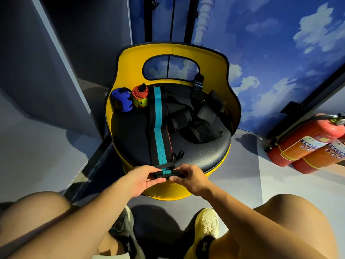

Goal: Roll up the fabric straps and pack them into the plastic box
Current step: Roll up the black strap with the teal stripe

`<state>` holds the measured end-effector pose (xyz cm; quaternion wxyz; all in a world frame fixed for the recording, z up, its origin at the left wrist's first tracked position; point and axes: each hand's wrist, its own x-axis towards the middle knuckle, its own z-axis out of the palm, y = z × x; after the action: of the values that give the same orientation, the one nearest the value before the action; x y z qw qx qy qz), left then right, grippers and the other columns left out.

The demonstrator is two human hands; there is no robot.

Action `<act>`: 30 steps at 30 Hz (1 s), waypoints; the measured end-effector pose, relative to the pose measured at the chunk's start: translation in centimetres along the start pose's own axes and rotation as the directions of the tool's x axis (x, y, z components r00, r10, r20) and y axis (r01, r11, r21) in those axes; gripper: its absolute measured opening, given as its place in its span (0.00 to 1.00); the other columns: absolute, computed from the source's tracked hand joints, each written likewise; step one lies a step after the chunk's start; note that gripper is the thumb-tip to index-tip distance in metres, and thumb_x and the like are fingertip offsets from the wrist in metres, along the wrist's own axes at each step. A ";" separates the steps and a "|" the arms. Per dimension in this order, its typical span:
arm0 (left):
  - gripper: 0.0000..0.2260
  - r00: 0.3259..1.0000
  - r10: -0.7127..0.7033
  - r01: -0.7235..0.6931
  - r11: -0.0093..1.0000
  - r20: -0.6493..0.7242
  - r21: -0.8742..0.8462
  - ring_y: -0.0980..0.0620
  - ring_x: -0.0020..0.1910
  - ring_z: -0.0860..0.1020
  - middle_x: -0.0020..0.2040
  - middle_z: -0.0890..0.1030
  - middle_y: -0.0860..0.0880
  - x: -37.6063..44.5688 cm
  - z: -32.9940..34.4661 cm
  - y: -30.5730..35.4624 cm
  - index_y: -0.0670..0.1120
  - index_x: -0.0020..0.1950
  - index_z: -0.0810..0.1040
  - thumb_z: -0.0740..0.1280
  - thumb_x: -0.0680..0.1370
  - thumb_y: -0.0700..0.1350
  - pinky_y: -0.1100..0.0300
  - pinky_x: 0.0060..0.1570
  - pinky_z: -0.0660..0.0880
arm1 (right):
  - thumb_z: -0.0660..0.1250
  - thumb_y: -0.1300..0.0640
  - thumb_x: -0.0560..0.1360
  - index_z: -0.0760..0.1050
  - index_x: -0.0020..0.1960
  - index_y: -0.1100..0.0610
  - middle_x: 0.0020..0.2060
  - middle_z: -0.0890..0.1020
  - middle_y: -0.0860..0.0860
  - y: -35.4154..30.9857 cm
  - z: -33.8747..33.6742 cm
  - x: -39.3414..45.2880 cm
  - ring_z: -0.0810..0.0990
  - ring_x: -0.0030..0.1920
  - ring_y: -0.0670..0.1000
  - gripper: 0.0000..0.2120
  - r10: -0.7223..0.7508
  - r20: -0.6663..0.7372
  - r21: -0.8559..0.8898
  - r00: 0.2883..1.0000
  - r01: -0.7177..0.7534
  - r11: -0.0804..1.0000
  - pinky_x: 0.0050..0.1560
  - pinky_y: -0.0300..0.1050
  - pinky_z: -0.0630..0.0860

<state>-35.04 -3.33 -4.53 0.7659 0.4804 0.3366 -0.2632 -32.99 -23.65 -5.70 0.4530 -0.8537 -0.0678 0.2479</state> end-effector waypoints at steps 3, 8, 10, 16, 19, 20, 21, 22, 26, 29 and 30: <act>0.14 0.997 0.035 -0.037 0.999 0.073 0.035 0.42 0.53 0.85 0.55 0.85 0.38 -0.2 -0.1 0.1 0.38 0.61 0.80 0.73 0.77 0.40 0.52 0.54 0.82 | 0.75 0.50 0.74 0.82 0.50 0.52 0.37 0.83 0.45 -0.3 -0.1 0.2 0.79 0.35 0.39 0.08 0.028 -0.008 -0.015 1.000 -0.028 1.000 0.38 0.33 0.75; 0.17 0.989 0.142 -0.123 0.947 -0.042 0.296 0.45 0.50 0.86 0.50 0.85 0.41 0.1 0.0 -0.6 0.43 0.63 0.76 0.74 0.76 0.42 0.51 0.55 0.82 | 0.72 0.43 0.75 0.83 0.48 0.55 0.39 0.84 0.56 -0.6 0.0 1.2 0.77 0.36 0.47 0.14 0.069 -0.017 -0.114 0.997 -0.071 0.991 0.37 0.43 0.74; 0.12 0.977 0.183 -0.143 0.943 -0.109 0.299 0.44 0.50 0.85 0.47 0.84 0.41 0.1 0.5 -0.9 0.42 0.58 0.75 0.73 0.78 0.42 0.52 0.54 0.82 | 0.71 0.41 0.75 0.83 0.44 0.57 0.35 0.82 0.55 -0.8 0.2 1.4 0.76 0.35 0.48 0.18 0.094 -0.032 -0.112 0.995 -0.097 0.989 0.35 0.43 0.72; 0.09 0.946 0.234 -0.153 0.933 -0.225 0.327 0.45 0.44 0.86 0.44 0.84 0.41 0.8 0.7 -1.1 0.46 0.40 0.75 0.73 0.77 0.44 0.51 0.51 0.83 | 0.66 0.46 0.81 0.83 0.42 0.57 0.32 0.84 0.49 -1.2 0.4 1.8 0.79 0.28 0.41 0.17 0.146 -0.065 0.024 0.987 -0.145 0.989 0.32 0.34 0.76; 0.12 0.941 0.221 -0.151 0.952 -0.257 0.266 0.43 0.40 0.86 0.46 0.83 0.39 1.1 0.6 -0.9 0.45 0.47 0.72 0.76 0.75 0.42 0.54 0.42 0.84 | 0.67 0.48 0.80 0.84 0.41 0.58 0.34 0.86 0.53 -1.2 0.4 2.2 0.82 0.30 0.46 0.16 0.154 -0.077 0.049 0.985 -0.150 0.987 0.35 0.38 0.81; 0.14 0.940 0.215 -0.146 0.955 -0.266 0.257 0.43 0.39 0.86 0.48 0.82 0.37 1.2 0.5 -0.8 0.44 0.50 0.71 0.76 0.75 0.41 0.54 0.39 0.84 | 0.67 0.48 0.80 0.84 0.40 0.57 0.34 0.86 0.54 -1.2 0.5 2.3 0.82 0.30 0.47 0.16 0.165 -0.084 0.058 0.983 -0.160 0.985 0.37 0.40 0.82; 0.16 0.940 0.210 -0.138 0.955 -0.271 0.261 0.42 0.38 0.86 0.49 0.81 0.36 1.3 0.4 -0.6 0.43 0.53 0.70 0.76 0.74 0.41 0.55 0.37 0.84 | 0.68 0.48 0.80 0.83 0.40 0.58 0.34 0.86 0.55 -1.2 0.6 2.4 0.83 0.31 0.49 0.16 0.182 -0.092 0.074 0.979 -0.176 0.982 0.38 0.43 0.83; 0.18 0.939 0.209 -0.132 0.953 -0.272 0.274 0.42 0.37 0.86 0.49 0.81 0.36 1.4 0.3 -0.5 0.43 0.56 0.70 0.77 0.74 0.41 0.55 0.36 0.84 | 0.68 0.48 0.80 0.83 0.41 0.59 0.34 0.86 0.55 -1.3 0.7 2.5 0.83 0.31 0.50 0.16 0.201 -0.094 0.091 0.975 -0.192 0.977 0.39 0.44 0.83; 0.17 0.933 0.219 -0.121 0.937 -0.284 0.327 0.43 0.35 0.86 0.50 0.81 0.37 1.6 0.4 -0.4 0.44 0.55 0.71 0.77 0.74 0.40 0.55 0.35 0.83 | 0.69 0.47 0.78 0.80 0.51 0.59 0.40 0.87 0.54 -1.3 0.6 2.7 0.85 0.37 0.53 0.15 0.235 -0.100 0.066 0.967 -0.229 0.971 0.42 0.48 0.84; 0.15 0.935 0.214 -0.110 0.933 -0.283 0.341 0.43 0.35 0.86 0.50 0.81 0.38 1.5 0.5 0.1 0.43 0.53 0.73 0.77 0.74 0.40 0.54 0.36 0.83 | 0.69 0.41 0.74 0.74 0.56 0.54 0.48 0.80 0.50 -1.0 -0.3 2.2 0.80 0.46 0.53 0.20 -0.021 -0.291 -0.410 0.957 -0.105 0.906 0.44 0.48 0.77; 0.14 0.937 0.209 -0.106 0.934 -0.280 0.342 0.42 0.36 0.86 0.50 0.81 0.38 1.5 0.5 0.2 0.43 0.53 0.73 0.76 0.74 0.40 0.54 0.36 0.83 | 0.68 0.41 0.73 0.73 0.57 0.53 0.49 0.77 0.50 -0.9 -0.6 2.0 0.77 0.48 0.53 0.20 -0.217 -0.301 -0.548 0.929 0.018 0.836 0.45 0.49 0.76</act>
<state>-33.75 -3.83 -5.43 0.6333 0.6599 0.3658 -0.1721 -30.87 -22.86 -5.42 0.2157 -0.9702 -0.1053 0.0339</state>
